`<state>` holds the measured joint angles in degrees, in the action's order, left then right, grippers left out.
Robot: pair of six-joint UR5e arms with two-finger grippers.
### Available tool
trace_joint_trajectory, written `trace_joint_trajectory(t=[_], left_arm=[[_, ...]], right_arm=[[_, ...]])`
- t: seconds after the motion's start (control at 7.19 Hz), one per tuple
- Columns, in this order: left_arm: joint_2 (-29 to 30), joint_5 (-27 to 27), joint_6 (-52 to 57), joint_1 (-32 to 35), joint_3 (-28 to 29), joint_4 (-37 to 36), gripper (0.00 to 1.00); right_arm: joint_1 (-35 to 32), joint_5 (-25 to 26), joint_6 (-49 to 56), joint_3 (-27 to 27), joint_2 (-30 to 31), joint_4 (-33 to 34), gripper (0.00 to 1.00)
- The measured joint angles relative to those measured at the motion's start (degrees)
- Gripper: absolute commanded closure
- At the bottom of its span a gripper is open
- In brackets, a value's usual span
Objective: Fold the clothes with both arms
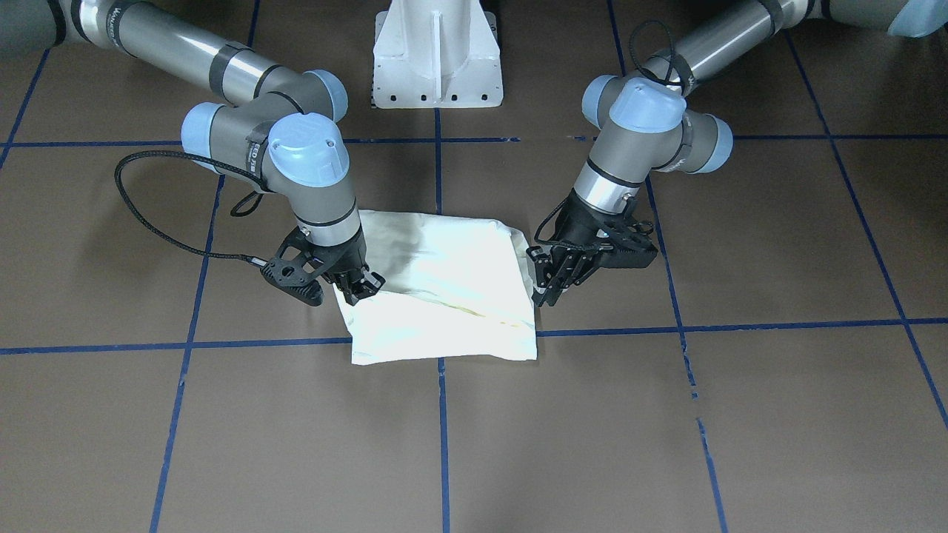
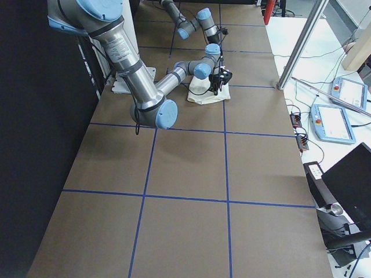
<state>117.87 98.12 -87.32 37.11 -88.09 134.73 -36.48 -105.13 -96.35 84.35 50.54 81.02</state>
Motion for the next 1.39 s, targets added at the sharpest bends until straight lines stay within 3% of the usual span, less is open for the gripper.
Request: trace_joint_trajectory(t=[0.28,0.97,1.39], left_arm=[[-2.7,3.0,0.0,-0.4,0.3,6.5,1.00],[-3.0,5.7,0.2,-6.4,0.5,8.6,1.00],[-5.2,18.9,5.8,-7.3,-0.4,11.5,1.00]], right_arm=[[0.0,-0.1,0.1,0.2,0.0,-0.1,1.00],[-0.1,-0.1,0.1,0.3,0.0,-0.1,1.00],[-0.1,-0.1,0.0,0.4,0.1,-0.1,1.00]])
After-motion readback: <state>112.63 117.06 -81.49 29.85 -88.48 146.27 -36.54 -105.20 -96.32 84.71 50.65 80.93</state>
